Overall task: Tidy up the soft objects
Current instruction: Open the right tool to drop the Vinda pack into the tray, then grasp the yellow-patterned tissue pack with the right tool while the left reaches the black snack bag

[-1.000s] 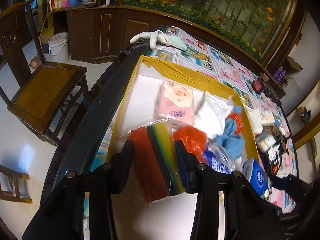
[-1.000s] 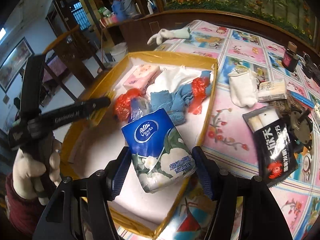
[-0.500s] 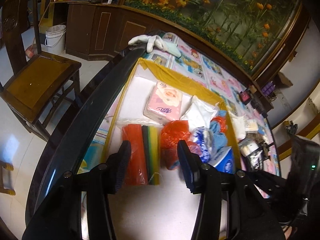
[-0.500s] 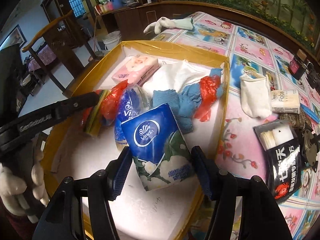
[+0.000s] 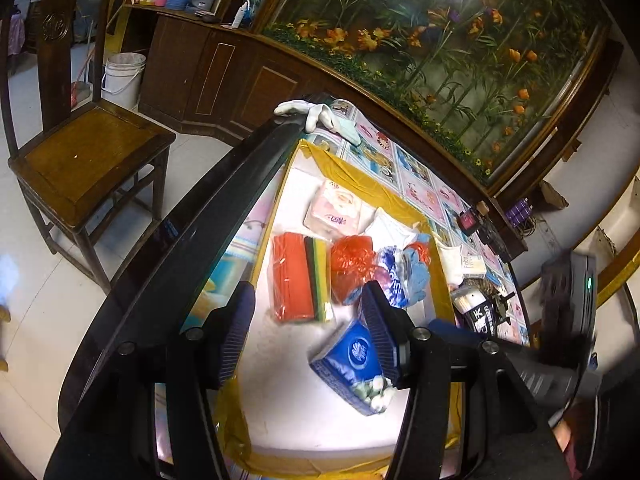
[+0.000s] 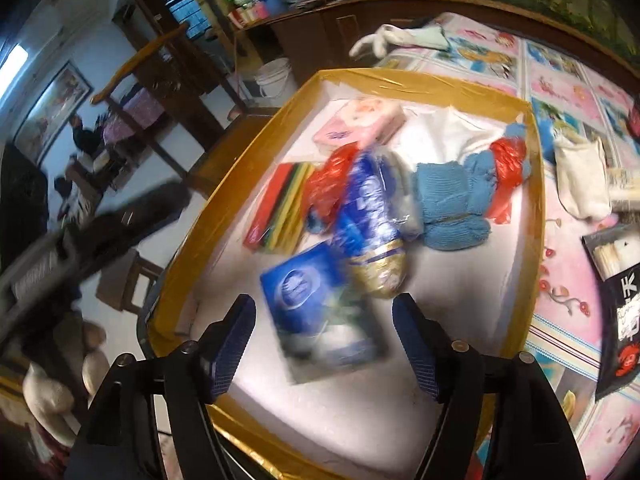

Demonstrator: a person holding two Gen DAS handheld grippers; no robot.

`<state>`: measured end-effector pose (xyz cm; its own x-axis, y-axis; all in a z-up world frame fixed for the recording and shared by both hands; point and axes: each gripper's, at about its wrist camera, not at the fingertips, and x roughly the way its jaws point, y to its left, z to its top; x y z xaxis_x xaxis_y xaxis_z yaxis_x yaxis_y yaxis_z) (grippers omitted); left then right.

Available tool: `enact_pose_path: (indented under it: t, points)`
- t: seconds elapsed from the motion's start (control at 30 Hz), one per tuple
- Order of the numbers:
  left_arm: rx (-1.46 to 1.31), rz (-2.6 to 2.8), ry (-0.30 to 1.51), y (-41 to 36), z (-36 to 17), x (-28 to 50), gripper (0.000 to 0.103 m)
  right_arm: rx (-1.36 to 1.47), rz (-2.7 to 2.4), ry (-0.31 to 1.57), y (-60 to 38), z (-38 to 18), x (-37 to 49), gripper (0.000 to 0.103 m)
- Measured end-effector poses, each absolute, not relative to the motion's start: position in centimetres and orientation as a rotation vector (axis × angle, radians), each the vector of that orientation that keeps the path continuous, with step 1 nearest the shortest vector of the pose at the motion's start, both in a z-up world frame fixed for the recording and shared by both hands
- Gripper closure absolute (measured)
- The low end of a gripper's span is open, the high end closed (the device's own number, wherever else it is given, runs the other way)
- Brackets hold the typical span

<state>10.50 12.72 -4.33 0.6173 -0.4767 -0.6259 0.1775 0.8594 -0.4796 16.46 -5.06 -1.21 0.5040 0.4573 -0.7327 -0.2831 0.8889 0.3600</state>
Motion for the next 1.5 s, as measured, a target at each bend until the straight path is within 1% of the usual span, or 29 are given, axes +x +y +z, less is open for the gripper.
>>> enact_pose_path:
  t: [0.07, 0.17, 0.3, 0.63, 0.7, 0.77, 0.8, 0.9, 1.0, 1.03, 1.13, 1.33, 1.4, 1.5]
  points:
    - [-0.398, -0.391, 0.817, 13.0, -4.5, 10.0, 0.048, 0.269, 0.387, 0.894, -8.2, -0.3, 17.0, 0.03]
    - [-0.423, -0.404, 0.813, 13.3, -5.0, 9.3, 0.044, 0.31, 0.27, 0.842, -12.5, 0.8, 17.6, 0.029]
    - [-0.43, -0.422, 0.807, 13.0, -5.2, 8.5, 0.044, 0.341, 0.193, 0.825, -15.2, 1.1, 18.5, 0.028]
    - [-0.438, -0.409, 0.817, 12.4, -6.0, 7.0, 0.044, 0.261, 0.215, 0.839, -11.7, 0.2, 18.0, 0.028]
    - [-0.439, -0.412, 0.825, 12.1, -6.2, 6.9, 0.044, 0.207, 0.223, 0.848, -10.3, 0.1, 18.9, 0.029]
    - [-0.437, -0.419, 0.826, 11.7, -6.2, 6.7, 0.044, 0.147, 0.203, 0.864, -8.9, -0.2, 20.1, 0.031]
    - [-0.434, -0.424, 0.826, 11.5, -6.2, 6.6, 0.044, 0.128, 0.193, 0.872, -8.3, -0.4, 20.8, 0.027]
    - [-0.427, -0.442, 0.828, 11.1, -6.2, 6.3, 0.044, 0.053, 0.144, 0.886, -7.2, -0.7, 22.3, 0.027]
    - [-0.426, -0.448, 0.829, 11.1, -6.4, 6.3, 0.044, 0.007, 0.145, 0.89, -6.7, -0.8, 22.5, 0.029]
    - [-0.428, -0.447, 0.83, 11.1, -6.5, 6.3, 0.044, 0.005, 0.147, 0.886, -6.8, -0.7, 22.3, 0.031]
    - [-0.435, -0.452, 0.83, 11.2, -6.7, 6.3, 0.044, -0.009, 0.129, 0.855, -6.8, -0.4, 21.6, 0.03]
    - [-0.44, -0.458, 0.825, 11.7, -6.6, 6.0, 0.044, -0.228, 0.111, 0.803, -3.4, -1.0, 19.9, 0.031]
    - [-0.433, -0.466, 0.815, 11.8, -6.4, 5.7, 0.044, -0.227, 0.126, 0.797, -3.5, -0.8, 19.0, 0.031]
    - [-0.414, -0.479, 0.803, 11.6, -6.0, 5.3, 0.044, -0.164, 0.121, 0.782, -6.0, 0.0, 16.7, 0.028]
